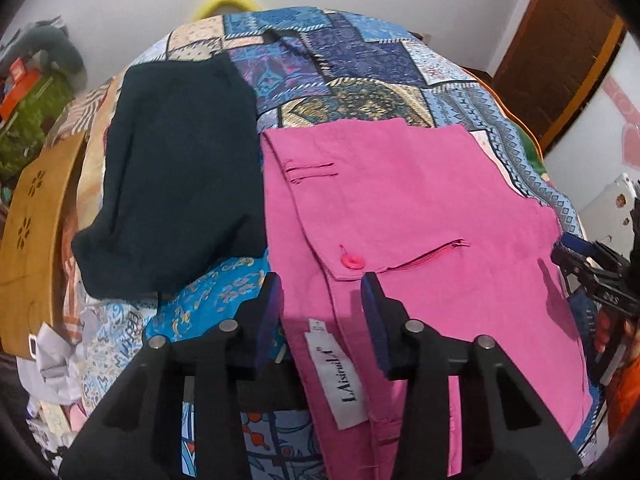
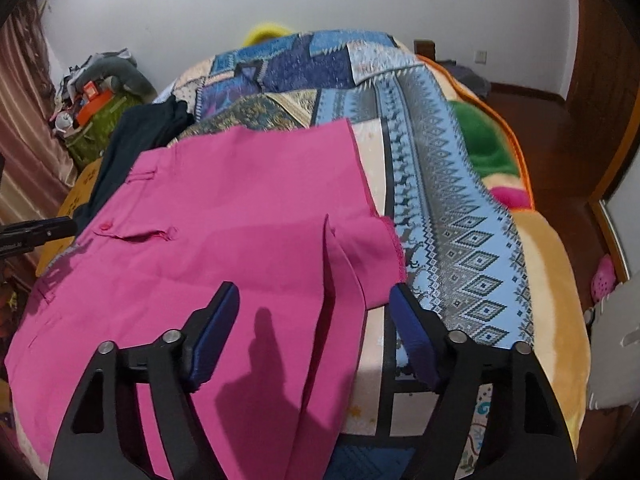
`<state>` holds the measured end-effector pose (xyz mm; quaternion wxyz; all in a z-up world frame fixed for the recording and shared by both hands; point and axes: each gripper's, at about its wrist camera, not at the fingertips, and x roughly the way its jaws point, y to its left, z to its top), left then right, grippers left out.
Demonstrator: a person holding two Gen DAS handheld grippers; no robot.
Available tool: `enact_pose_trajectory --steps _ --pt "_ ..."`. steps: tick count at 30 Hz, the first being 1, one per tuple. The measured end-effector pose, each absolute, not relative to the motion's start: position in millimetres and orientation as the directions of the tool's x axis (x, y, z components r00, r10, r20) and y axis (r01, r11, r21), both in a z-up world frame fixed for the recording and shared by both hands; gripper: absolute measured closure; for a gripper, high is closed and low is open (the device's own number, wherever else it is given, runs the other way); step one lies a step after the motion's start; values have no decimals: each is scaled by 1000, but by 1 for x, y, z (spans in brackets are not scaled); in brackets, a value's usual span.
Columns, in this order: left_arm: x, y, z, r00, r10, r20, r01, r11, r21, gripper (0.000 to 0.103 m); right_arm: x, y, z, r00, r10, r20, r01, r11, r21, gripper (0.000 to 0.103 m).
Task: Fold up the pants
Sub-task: 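Grasp the pink pants leg hem with the right gripper while the left grasps the labelled waistband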
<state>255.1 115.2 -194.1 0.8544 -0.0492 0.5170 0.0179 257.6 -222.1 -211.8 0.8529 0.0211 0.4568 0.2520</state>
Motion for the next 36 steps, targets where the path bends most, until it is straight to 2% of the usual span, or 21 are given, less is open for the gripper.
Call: enact_pose_trajectory --steps 3,7,11,17,19,20,22,23,26,27,32,36 --pt "258 110 -193 462 -42 -886 -55 996 -76 63 260 -224 -211 452 455 -767 -414 869 271 42" --pt "267 116 -204 395 -125 -910 -65 984 -163 71 265 -220 -209 441 473 -763 -438 855 277 49" --pt "276 119 -221 326 -147 -934 -80 980 -182 72 273 -211 -215 432 447 -783 -443 862 248 50" --pt "283 130 -235 270 -241 -932 -110 954 -278 72 282 -210 -224 434 435 -789 -406 876 260 52" --pt "284 132 -236 266 -261 -928 -109 948 -298 75 284 -207 -225 429 438 -790 -404 875 266 59" --pt "284 132 -235 266 -258 -929 -105 950 -294 77 285 -206 -226 424 442 -791 -406 873 270 61" --pt "283 130 -233 273 -236 -933 -95 958 -270 90 286 -204 -227 415 442 -795 -412 870 269 70" --pt "281 130 -233 277 -231 -933 -90 960 -264 90 287 -203 -227 411 444 -796 -416 869 270 77" --pt "278 126 -230 299 -204 -932 -63 971 -232 97 287 -203 -229 416 434 -799 -415 872 258 84" --pt "276 125 -228 314 -187 -931 -54 975 -215 97 287 -203 -229 417 433 -799 -416 873 256 90" --pt "272 122 -226 351 -106 -930 -51 990 -132 97 287 -202 -234 409 448 -795 -427 864 268 95" --pt "265 128 -230 369 -106 -923 -78 986 -144 97 285 -199 -240 413 431 -802 -424 871 249 96"
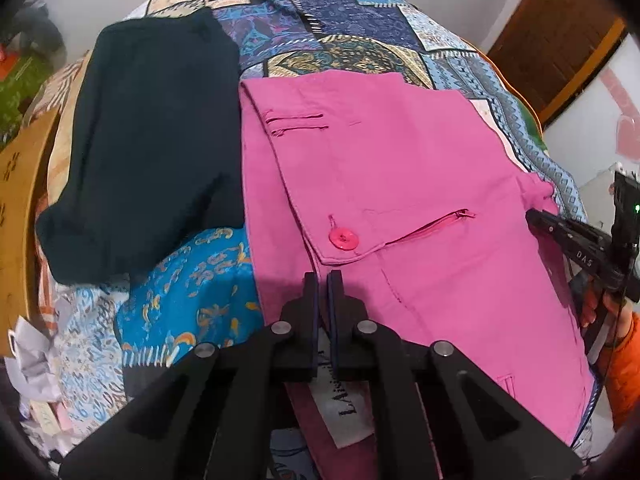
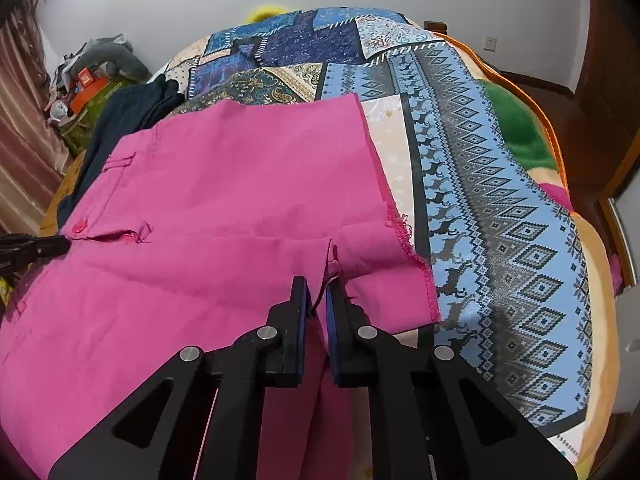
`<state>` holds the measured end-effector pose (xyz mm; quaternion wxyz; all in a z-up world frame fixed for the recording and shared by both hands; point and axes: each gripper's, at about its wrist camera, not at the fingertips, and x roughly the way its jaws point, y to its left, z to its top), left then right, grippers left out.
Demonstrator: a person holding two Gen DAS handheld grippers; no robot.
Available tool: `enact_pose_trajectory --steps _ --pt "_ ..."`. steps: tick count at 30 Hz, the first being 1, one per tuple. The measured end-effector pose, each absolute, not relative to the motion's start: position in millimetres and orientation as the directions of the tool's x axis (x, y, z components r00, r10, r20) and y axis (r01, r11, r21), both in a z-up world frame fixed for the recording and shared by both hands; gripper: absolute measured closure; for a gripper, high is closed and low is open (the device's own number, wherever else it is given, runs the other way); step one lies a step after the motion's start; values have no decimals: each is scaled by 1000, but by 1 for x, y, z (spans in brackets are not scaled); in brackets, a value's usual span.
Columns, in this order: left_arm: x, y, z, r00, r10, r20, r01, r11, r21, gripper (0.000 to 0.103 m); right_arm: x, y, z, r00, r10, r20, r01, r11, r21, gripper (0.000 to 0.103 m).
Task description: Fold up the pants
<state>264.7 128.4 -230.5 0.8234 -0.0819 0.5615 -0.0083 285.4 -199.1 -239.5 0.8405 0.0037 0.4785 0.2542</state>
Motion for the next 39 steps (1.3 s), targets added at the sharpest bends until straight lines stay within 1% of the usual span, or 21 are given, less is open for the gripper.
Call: enact_pose_trajectory --steps 4,6,9,11,15,17,19,20,22,24,26,27,32,39 --pt "262 131 -230 381 -90 -920 -96 986 -136 97 285 -196 -241 421 410 -809 -422 878 226 96" --pt "260 128 -229 381 -50 -923 -86 992 -89 98 285 -195 -241 423 402 -812 -424 880 215 96" --pt "257 131 -226 373 -74 -925 -78 991 -111 98 284 -195 -238 414 401 -817 -434 876 210 95" --pt "254 136 -217 388 -85 -918 -89 988 -129 98 283 -198 -233 411 413 -813 -433 873 225 93" --pt "253 137 -196 438 -41 -898 -75 994 -82 94 278 -207 -217 420 431 -799 -441 866 235 92" --pt "256 138 -188 451 -48 -891 -65 994 -86 89 273 -210 -207 441 427 -790 -450 866 217 90" --pt "263 139 -183 454 -54 -889 -63 994 -92 85 271 -213 -197 464 429 -775 -463 863 201 83" --pt "266 139 -183 452 -57 -890 -63 994 -95 84 270 -215 -194 475 429 -769 -465 864 194 78" --pt "274 138 -185 441 -75 -894 -57 992 -111 83 271 -218 -185 503 426 -752 -462 868 183 71" --pt "280 136 -189 426 -92 -900 -49 991 -125 82 274 -220 -180 523 424 -739 -456 872 177 67" --pt "286 133 -197 404 -108 -909 -51 989 -140 78 280 -223 -178 540 413 -734 -439 882 173 64" --pt "291 132 -202 384 -121 -915 -51 987 -152 75 285 -225 -180 544 407 -734 -427 887 175 63" --pt "304 132 -225 316 -169 -933 -75 976 -202 73 301 -230 -193 522 394 -756 -388 899 201 62" --pt "318 140 -244 277 -262 -924 -127 944 -306 71 320 -231 -220 437 424 -793 -353 892 282 62"
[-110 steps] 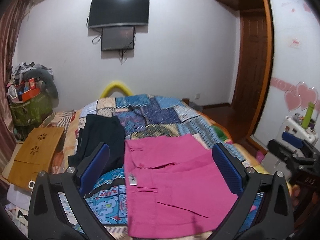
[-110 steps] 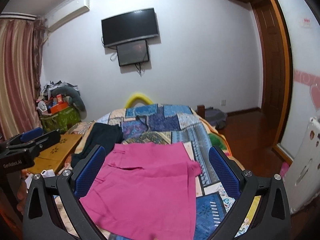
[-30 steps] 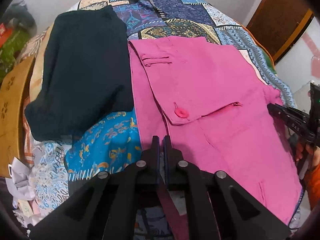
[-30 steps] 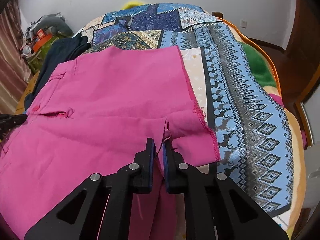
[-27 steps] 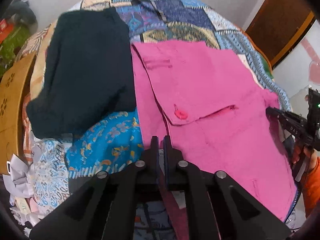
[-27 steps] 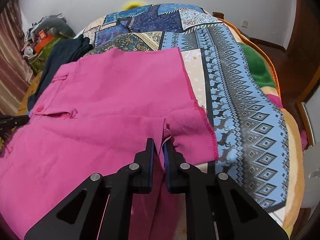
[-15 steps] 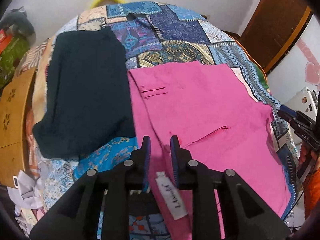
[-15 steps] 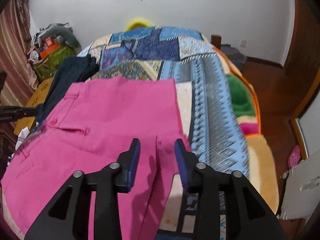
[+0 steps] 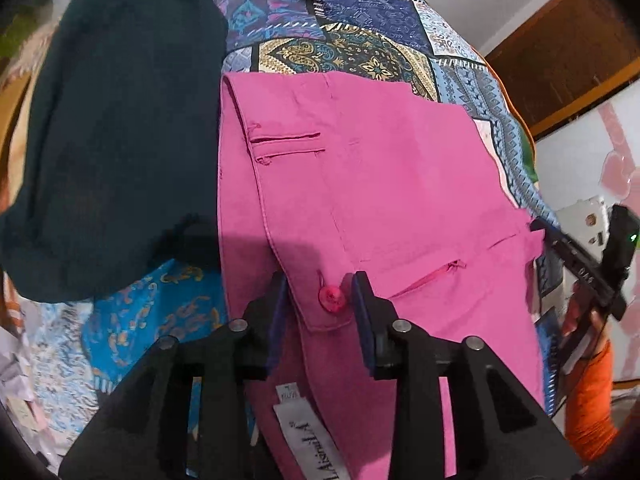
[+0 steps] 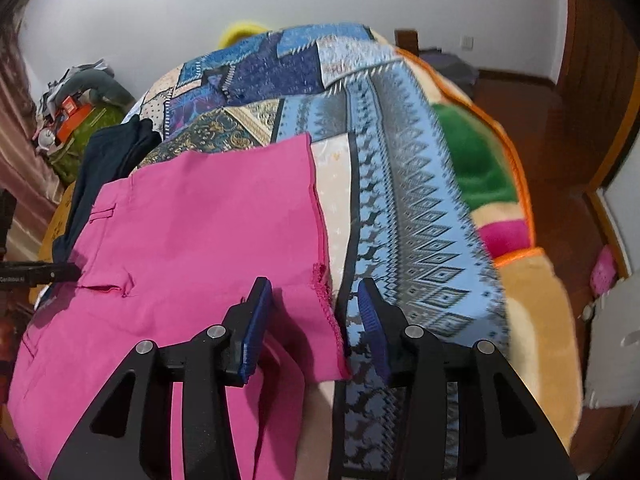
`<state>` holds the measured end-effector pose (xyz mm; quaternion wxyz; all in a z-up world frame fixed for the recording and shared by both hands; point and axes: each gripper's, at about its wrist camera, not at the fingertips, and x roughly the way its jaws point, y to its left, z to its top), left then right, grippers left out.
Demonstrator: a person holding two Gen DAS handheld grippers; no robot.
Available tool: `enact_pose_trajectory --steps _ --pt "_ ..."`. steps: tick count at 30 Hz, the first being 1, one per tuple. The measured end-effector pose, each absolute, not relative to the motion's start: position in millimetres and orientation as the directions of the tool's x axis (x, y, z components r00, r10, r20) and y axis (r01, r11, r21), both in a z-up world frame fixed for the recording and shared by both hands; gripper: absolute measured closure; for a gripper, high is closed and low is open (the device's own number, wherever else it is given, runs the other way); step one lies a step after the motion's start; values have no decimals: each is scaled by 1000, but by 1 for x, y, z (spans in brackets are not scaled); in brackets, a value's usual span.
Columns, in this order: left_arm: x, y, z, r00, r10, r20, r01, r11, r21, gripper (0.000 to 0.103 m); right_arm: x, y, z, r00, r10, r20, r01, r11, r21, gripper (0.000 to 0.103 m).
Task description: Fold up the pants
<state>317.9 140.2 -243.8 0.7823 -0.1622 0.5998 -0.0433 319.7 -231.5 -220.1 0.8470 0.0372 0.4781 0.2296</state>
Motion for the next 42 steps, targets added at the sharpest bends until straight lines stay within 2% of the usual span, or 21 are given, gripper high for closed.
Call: enact_pose_trajectory --steps 5,7,8,10,13,23,33,38,42 --pt "318 141 -245 294 -266 -918 -131 940 -314 73 322 -225 -226 415 457 -787 -369 875 313 62" --pt "317 138 -243 308 -233 -922 -119 953 -280 81 321 -221 -228 408 459 -790 -385 870 307 64" --pt "316 136 -241 317 -218 -923 -112 958 -264 83 319 -219 -229 409 456 -791 -392 870 299 67" --pt "315 134 -237 339 -181 -923 -99 969 -226 94 319 -216 -230 406 446 -798 -406 870 280 82" --pt "312 130 -229 375 -154 -914 -70 979 -193 95 317 -214 -231 399 452 -798 -429 861 273 93" --pt "306 114 -205 490 54 -870 -50 998 34 96 301 -203 -216 489 425 -762 -503 851 152 96" --pt "309 123 -236 406 31 -913 -75 997 0 95 307 -195 -235 441 375 -815 -492 861 130 97" --pt "303 118 -220 442 21 -897 -45 999 1 95 310 -208 -233 400 439 -805 -487 846 219 93" --pt "298 115 -203 487 46 -872 -33 999 34 94 308 -211 -223 413 435 -800 -472 853 221 89"
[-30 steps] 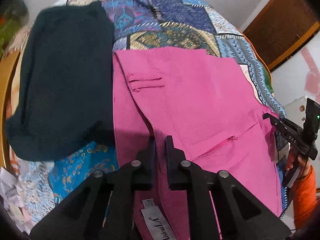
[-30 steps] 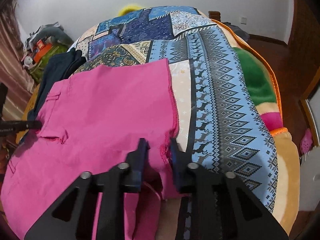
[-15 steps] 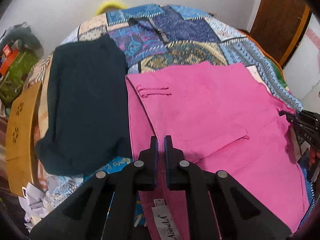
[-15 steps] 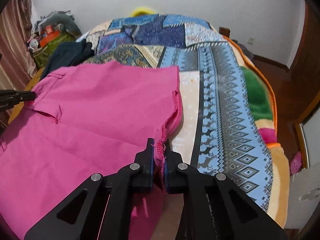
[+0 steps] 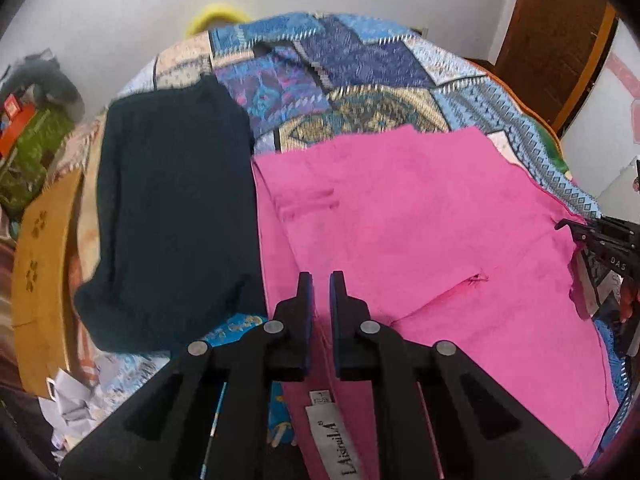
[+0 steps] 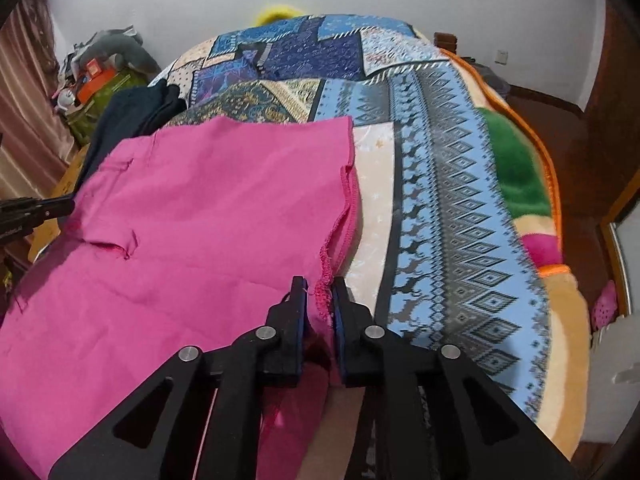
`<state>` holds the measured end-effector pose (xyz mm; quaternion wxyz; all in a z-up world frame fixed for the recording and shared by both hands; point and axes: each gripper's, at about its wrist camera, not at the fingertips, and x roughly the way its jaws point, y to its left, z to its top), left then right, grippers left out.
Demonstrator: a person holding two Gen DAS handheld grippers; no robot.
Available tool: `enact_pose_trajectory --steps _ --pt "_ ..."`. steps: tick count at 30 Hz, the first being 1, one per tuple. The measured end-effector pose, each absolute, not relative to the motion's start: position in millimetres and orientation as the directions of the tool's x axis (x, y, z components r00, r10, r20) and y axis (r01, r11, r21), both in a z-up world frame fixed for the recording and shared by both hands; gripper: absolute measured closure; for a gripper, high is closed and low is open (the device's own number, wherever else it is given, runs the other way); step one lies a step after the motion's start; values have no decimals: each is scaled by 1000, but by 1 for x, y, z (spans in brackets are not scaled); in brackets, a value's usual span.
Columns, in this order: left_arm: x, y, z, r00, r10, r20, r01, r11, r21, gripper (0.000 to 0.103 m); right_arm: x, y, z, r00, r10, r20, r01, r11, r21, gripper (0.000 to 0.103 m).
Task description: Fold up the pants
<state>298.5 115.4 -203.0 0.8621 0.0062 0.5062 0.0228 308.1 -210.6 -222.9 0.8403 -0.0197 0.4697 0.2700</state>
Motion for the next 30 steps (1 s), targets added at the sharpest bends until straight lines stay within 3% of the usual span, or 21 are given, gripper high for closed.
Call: enact_pose_trajectory --steps 2,10,12,20,25,30 --pt "298 116 -192 508 50 -860 -28 999 41 90 307 -211 -214 433 426 -794 -472 858 203 87" --pt "311 140 -153 591 109 -799 -88 994 71 44 314 -214 -164 544 458 -703 -478 858 190 61" --pt "320 147 -152 593 106 -798 -96 994 61 41 322 -212 -154 553 475 -685 -479 853 205 60" --pt "365 169 -185 526 66 -848 -125 992 0 43 369 -192 -163 520 491 -699 -479 845 238 59" --pt "386 169 -218 455 20 -890 -104 994 -30 67 399 -182 -186 460 491 -740 -456 846 277 59" --pt "400 169 -240 417 -48 -907 -93 991 -95 68 428 -165 -213 393 465 -793 -445 851 279 59"
